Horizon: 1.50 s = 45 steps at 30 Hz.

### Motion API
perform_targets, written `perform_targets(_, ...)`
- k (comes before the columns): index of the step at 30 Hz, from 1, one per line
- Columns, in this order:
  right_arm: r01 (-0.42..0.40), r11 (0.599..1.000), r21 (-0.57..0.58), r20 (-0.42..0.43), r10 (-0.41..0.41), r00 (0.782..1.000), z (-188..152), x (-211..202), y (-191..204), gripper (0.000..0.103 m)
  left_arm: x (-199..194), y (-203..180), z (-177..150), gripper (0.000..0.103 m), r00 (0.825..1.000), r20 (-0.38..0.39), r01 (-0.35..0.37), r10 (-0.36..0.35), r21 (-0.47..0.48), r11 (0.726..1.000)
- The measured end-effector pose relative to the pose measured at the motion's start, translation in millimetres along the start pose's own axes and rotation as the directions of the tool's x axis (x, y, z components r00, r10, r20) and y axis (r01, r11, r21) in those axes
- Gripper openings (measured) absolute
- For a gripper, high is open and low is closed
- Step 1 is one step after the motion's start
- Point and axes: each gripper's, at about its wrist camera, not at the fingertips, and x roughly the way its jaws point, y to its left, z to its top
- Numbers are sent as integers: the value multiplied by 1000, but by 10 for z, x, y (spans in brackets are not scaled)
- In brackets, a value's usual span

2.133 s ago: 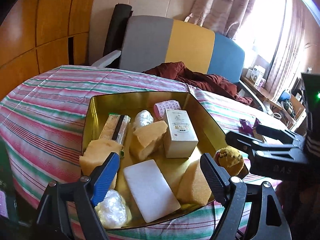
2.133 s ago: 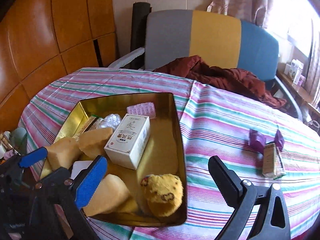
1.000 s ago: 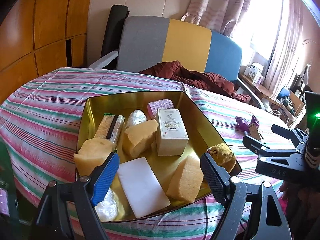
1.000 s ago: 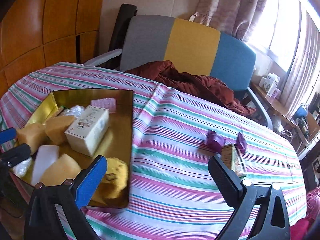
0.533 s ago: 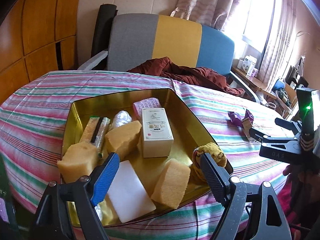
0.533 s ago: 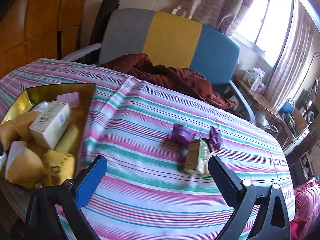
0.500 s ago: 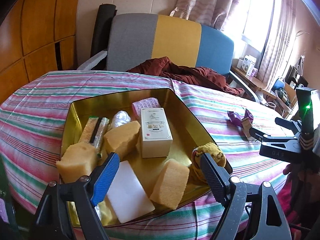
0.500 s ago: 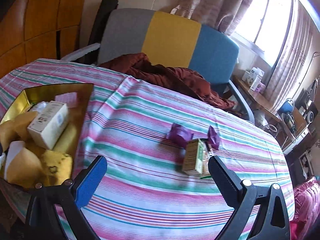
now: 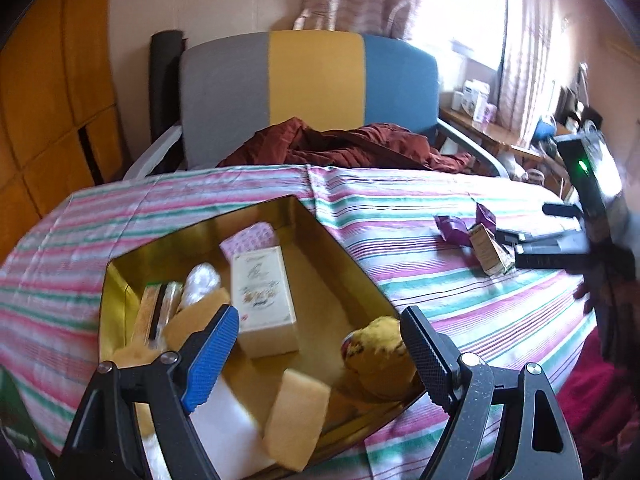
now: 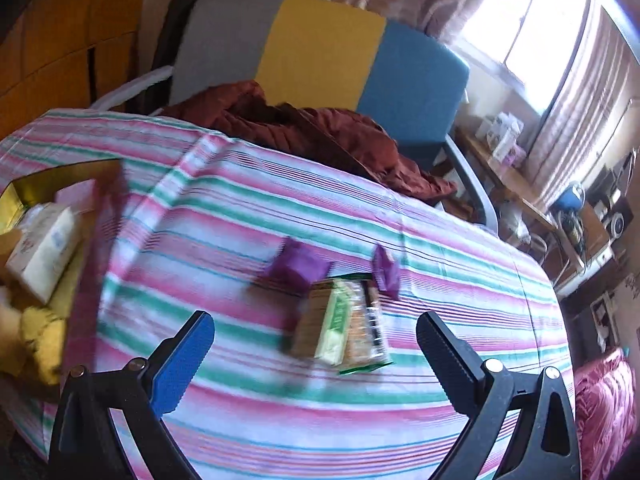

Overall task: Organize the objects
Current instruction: 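Move both grippers toward the purple packets and small boxes on the cloth, then grasp the green-and-gold box with the left gripper while the right grasps a purple packet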

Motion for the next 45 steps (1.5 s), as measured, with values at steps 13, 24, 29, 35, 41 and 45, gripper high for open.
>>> perform_targets(13,-117,910,397,-81,162,983,-199,761,-1062,102,278,-542,217,84,999,-26,29,-25,143,989)
perform_targets(24,-172,837,519,-121,272,955,-315,933,-1280,98,586,-898,490,84,993,-59,111,-104,148,983)
perform_targets(29,-111,880,463,-153,203,967,-289,945,-1190,92,767,-1046,586,84,986,-94,151,-139,137,979)
perform_targets(35,-78,793,604,-159,217,963,-433,966,-1531,92,1111,-1295,678,81,960,-181,231,-213,86,969)
perform_targets(41,-78,786,613,-144,209,967,-400,930,-1583,92,1532,-1641,734,79,926,-248,300,-286,22,954)
perform_targets(45,-85,772,630,-144,223,964,-402,960,-1626,92,1806,-1817,732,79,903,-289,327,-318,-15,945)
